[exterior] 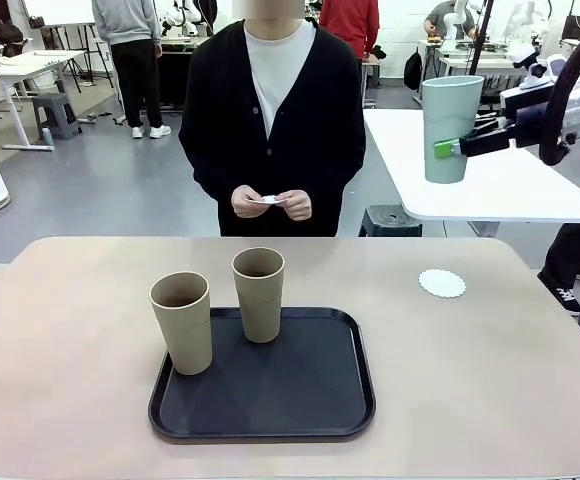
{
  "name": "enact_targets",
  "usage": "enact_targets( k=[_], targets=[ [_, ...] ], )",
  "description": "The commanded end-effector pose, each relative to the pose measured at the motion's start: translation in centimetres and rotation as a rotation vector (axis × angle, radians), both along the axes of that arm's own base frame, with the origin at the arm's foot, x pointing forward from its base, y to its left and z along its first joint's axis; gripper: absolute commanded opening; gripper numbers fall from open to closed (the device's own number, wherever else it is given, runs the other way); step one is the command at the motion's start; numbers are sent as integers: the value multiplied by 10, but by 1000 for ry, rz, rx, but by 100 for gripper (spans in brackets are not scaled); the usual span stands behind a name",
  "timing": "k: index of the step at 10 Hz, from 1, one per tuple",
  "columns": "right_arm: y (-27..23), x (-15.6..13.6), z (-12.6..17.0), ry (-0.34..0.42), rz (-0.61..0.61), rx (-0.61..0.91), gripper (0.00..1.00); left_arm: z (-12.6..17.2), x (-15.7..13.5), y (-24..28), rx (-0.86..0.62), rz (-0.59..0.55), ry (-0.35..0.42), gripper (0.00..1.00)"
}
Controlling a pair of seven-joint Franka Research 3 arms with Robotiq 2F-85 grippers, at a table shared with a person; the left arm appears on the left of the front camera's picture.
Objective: Place coasters on the table and set cups on them.
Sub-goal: Pick up one Reusable plastic cup and place it on a coaster set by the human.
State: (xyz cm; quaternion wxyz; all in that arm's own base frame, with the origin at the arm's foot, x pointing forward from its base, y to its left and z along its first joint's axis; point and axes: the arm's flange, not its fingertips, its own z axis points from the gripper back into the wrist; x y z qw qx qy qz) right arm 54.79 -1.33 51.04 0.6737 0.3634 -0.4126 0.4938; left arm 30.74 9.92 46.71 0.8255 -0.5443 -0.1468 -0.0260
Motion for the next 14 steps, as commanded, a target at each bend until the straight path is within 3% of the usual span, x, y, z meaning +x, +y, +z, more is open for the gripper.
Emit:
enact_targets(
  k=[1, 4, 5, 6, 9, 10, 11, 14],
  targets=[
    [-28, 8, -3, -36, 86, -76, 82, 1, 1, -1, -9, 5, -4, 100],
    [-53, 4, -15, -22, 117, 2, 82, 1, 1, -1, -9, 5, -4, 100],
    [-47, -7, -8, -71, 54, 53, 82, 1, 1, -1, -9, 5, -4, 100],
    [-51, 0, -17, -10, 94, -39, 82, 1, 1, -1, -9, 5, -4, 100],
    [-51, 0, -17, -10, 94, -39, 82, 1, 1, -1, -9, 5, -4, 100],
    [-54, -2, -18, -20, 89, -21, 82, 1, 1, -1, -9, 5, -4, 100],
    [-54, 0, -23, -73, 182, 37, 82, 1, 1, -1, -9, 5, -4, 100],
    [-66, 28, -77, -154, 303, 172, 82, 1, 1, -1, -9, 5, -4, 100]
  ],
)
